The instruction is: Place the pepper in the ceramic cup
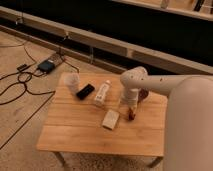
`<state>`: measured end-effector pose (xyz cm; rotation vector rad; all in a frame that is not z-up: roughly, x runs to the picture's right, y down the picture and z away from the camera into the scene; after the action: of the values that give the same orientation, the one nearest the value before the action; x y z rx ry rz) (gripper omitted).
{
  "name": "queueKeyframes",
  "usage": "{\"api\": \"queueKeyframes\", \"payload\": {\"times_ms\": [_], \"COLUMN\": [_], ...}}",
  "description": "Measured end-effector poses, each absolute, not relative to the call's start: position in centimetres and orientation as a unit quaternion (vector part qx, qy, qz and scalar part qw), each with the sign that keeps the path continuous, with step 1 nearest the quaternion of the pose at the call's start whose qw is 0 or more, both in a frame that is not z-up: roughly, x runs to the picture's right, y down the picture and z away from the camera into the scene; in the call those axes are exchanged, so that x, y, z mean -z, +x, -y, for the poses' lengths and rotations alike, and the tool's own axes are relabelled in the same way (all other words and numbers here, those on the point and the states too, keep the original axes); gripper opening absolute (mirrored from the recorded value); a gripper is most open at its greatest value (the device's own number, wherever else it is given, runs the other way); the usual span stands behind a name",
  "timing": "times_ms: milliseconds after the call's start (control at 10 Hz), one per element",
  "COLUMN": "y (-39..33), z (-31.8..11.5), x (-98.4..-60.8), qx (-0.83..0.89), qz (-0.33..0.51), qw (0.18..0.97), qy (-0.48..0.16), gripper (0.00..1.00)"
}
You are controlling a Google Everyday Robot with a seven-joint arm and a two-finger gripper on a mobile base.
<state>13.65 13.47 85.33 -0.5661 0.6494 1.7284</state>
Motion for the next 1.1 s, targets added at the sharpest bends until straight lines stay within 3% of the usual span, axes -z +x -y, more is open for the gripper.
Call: {"api": "queueKeyframes", "payload": {"times_ms": [900, 1100], "y": [16.9, 17.1], "z": [-14.0, -13.9], "x": [-89.0, -89.4], "qx": [-0.724, -0.721], "qz": [-0.3, -0.301], "qw": [0.578, 0.582], "qy": [-0.229, -0.226], "gripper": [0.65, 0.56]}}
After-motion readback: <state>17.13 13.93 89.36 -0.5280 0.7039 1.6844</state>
